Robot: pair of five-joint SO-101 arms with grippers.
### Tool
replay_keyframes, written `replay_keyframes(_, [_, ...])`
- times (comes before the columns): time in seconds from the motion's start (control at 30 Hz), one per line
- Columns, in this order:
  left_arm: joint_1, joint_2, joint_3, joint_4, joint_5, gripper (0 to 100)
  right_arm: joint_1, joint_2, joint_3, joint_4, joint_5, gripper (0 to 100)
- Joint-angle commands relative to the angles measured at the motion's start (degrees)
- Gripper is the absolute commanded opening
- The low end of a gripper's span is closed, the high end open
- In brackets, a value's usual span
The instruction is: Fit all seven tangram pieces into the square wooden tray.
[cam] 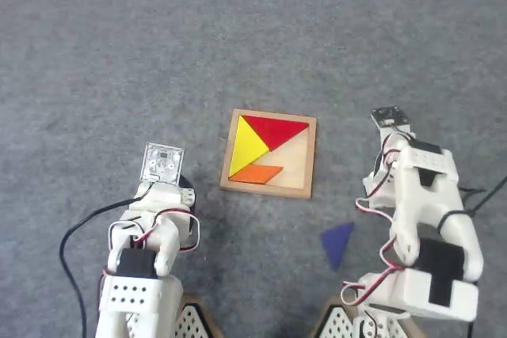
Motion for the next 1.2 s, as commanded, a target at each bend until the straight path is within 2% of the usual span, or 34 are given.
replay_keyframes(0.0, [-0.26, -0.79, -0.48, 0.44, 0.44, 2, 0.48, 2.24, -5.01, 0.84, 0.88, 24.6])
replay_keyframes(0.43, [-0.26, -0.79, -0.48, 0.44, 0.44, 2, -0.40, 10.33, -15.21, 1.27, 1.41, 24.6])
replay_keyframes(0.67, [-0.26, -0.79, -0.48, 0.44, 0.44, 2, -2.59, 11.12, -18.20, 4.88, 1.41, 24.4])
replay_keyframes(0.87, [-0.26, -0.79, -0.48, 0.44, 0.44, 2, -4.00, 11.47, -18.02, 4.88, 1.23, 13.2])
replay_keyframes(1.17, [-0.26, -0.79, -0.48, 0.44, 0.44, 2, -4.62, 10.86, -18.11, 6.37, 0.79, 12.8])
